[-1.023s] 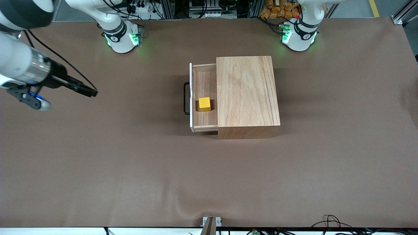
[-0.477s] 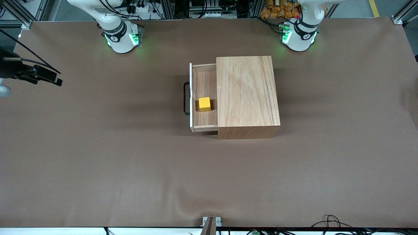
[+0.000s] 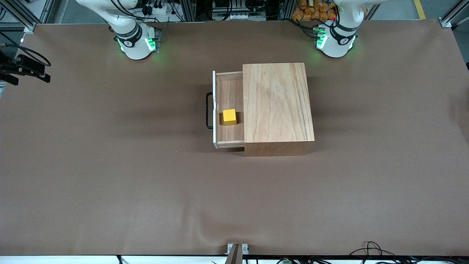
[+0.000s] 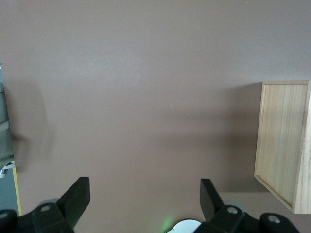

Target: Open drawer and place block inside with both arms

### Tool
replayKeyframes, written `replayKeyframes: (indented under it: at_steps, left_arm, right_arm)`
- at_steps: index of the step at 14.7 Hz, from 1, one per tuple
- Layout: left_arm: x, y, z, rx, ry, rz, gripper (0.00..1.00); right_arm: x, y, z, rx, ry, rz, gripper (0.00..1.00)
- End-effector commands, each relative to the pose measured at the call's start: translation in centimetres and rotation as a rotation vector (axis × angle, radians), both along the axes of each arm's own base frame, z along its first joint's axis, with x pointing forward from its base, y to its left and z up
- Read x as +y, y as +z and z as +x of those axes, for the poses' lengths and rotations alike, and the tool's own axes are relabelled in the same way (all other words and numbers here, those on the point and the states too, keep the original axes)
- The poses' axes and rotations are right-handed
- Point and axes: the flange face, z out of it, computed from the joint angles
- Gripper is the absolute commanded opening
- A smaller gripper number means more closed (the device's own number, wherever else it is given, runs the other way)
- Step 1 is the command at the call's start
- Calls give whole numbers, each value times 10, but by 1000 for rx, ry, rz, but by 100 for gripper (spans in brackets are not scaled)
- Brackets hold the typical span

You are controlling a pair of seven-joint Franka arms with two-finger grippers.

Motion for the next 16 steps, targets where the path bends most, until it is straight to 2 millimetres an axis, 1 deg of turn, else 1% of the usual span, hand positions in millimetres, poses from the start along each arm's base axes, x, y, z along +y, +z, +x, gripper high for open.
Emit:
replayKeyframes:
  at_steps: [1,3,4,8,10,14,16]
  left_arm:
    - [-3,5,0,-15,-6,-9,100]
    - [-2,4,0,-12,-6,-9,100]
    - [-2,4,0,-12,-8,-9,100]
    - [-3,3,1,-11,-8,-11,100]
    - [-5,2,1,-9,-12,-10,100]
    - [-10,2,3,-11,-21,-9,100]
    - [-11,-1,6,-6,-24,-7,100]
  right_arm:
    - [8,8,-8,-2,-107,-39,100]
    - [30,7,-7,-2,-118,-48,100]
    - [32,7,-6,-5,-115,-50,100]
    - [25,7,-5,-11,-110,-47,100]
    - [25,6,-4,-10,-109,-47,100]
    - [21,16,1,-25,-119,-35,100]
    - [23,16,3,-26,-117,-33,100]
